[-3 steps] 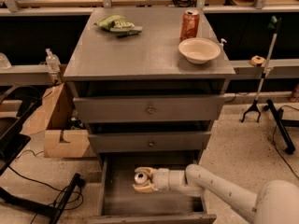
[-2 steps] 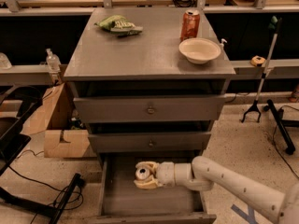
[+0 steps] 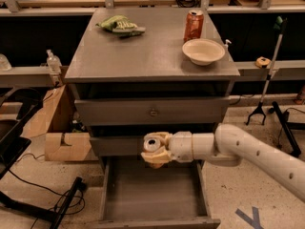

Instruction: Pick orange can from bottom drawer and place on counter

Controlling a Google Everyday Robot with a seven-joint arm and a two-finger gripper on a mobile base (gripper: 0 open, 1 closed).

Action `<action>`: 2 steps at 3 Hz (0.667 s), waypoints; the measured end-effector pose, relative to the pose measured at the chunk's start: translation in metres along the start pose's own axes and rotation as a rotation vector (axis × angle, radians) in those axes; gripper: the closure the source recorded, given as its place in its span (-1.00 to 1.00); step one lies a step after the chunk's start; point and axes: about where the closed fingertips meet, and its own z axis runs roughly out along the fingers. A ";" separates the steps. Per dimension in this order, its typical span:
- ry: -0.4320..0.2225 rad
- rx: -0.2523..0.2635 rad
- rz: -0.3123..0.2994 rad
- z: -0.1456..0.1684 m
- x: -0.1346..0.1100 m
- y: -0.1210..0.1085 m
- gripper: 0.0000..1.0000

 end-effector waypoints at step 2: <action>0.100 0.136 0.080 -0.044 -0.140 -0.065 1.00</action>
Offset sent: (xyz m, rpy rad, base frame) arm 0.0929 -0.0365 0.2166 -0.1451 0.0664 -0.2233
